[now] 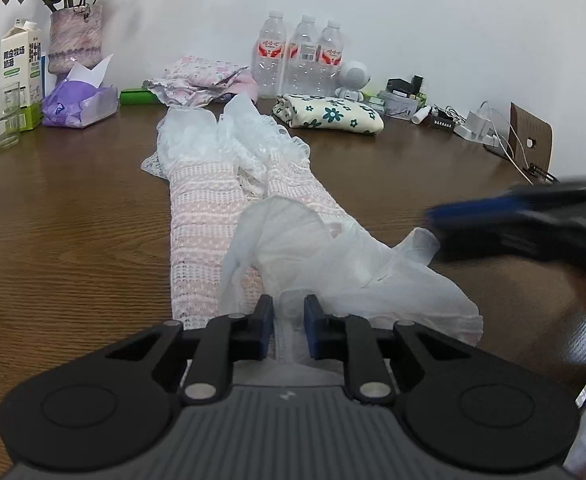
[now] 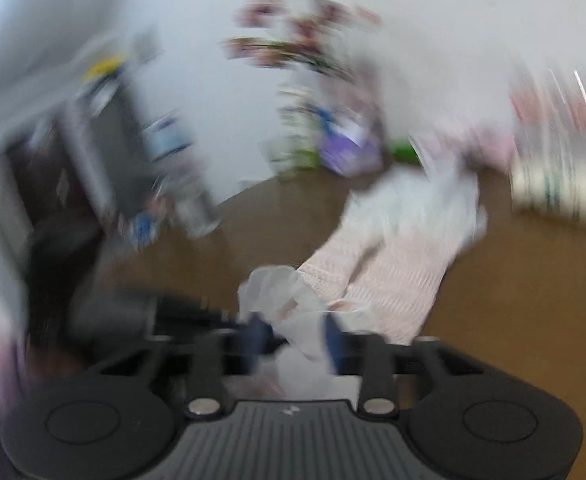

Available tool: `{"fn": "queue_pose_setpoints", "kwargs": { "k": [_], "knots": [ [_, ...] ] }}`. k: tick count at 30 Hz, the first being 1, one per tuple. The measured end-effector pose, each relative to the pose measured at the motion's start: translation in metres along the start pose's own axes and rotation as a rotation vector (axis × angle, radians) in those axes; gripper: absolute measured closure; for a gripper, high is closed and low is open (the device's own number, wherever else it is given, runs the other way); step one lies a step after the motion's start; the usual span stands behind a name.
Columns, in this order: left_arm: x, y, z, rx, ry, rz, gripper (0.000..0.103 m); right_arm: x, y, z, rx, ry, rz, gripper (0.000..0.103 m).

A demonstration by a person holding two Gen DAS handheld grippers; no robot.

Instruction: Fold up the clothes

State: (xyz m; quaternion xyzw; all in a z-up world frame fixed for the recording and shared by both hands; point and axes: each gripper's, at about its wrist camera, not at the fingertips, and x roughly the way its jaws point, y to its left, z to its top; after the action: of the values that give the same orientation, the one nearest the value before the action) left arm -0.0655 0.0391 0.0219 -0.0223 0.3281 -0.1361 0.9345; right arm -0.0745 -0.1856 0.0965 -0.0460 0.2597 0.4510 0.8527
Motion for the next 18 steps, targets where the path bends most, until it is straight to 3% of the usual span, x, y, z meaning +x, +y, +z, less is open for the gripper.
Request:
{"fn": "queue_pose_setpoints", "kwargs": {
  "k": [2, 6, 9, 10, 11, 12, 13, 15, 17, 18],
  "knots": [
    [0.001, 0.003, 0.001, -0.006, 0.004, -0.016, 0.085, -0.020, 0.018, -0.008, -0.216, 0.014, -0.013, 0.023],
    [0.004, 0.010, 0.006, -0.019, 0.027, -0.056, 0.085, 0.004, 0.058, -0.029, -0.625, 0.147, 0.014, 0.024],
    [0.004, 0.010, 0.008, -0.009, 0.048, -0.062, 0.085, 0.031, 0.061, -0.038, -0.776, 0.177, -0.023, 0.027],
    [0.004, 0.008, 0.008, 0.010, 0.049, -0.057, 0.085, 0.036, 0.056, -0.035, -0.772, 0.153, -0.008, 0.030],
    [0.005, 0.006, 0.009, 0.033, 0.052, -0.051, 0.085, 0.043, 0.048, -0.028, -0.743, 0.171, 0.022, 0.045],
    [0.005, 0.004, 0.009, 0.055, 0.055, -0.045, 0.085, 0.051, 0.039, -0.021, -0.683, 0.189, 0.052, 0.073],
    [0.006, 0.003, 0.011, 0.067, 0.063, -0.043, 0.085, 0.059, 0.029, -0.012, -0.602, 0.220, 0.080, 0.085],
    [0.006, 0.003, 0.014, 0.101, 0.072, -0.034, 0.085, 0.067, 0.010, -0.002, -0.481, 0.243, 0.106, 0.088],
    [0.003, 0.002, 0.017, 0.150, 0.072, -0.021, 0.080, 0.066, 0.008, 0.001, -0.468, 0.262, 0.128, 0.091],
    [-0.007, 0.002, 0.018, 0.193, 0.037, -0.035, 0.079, 0.062, 0.007, 0.000, -0.459, 0.273, 0.154, 0.091]
  ]
}}
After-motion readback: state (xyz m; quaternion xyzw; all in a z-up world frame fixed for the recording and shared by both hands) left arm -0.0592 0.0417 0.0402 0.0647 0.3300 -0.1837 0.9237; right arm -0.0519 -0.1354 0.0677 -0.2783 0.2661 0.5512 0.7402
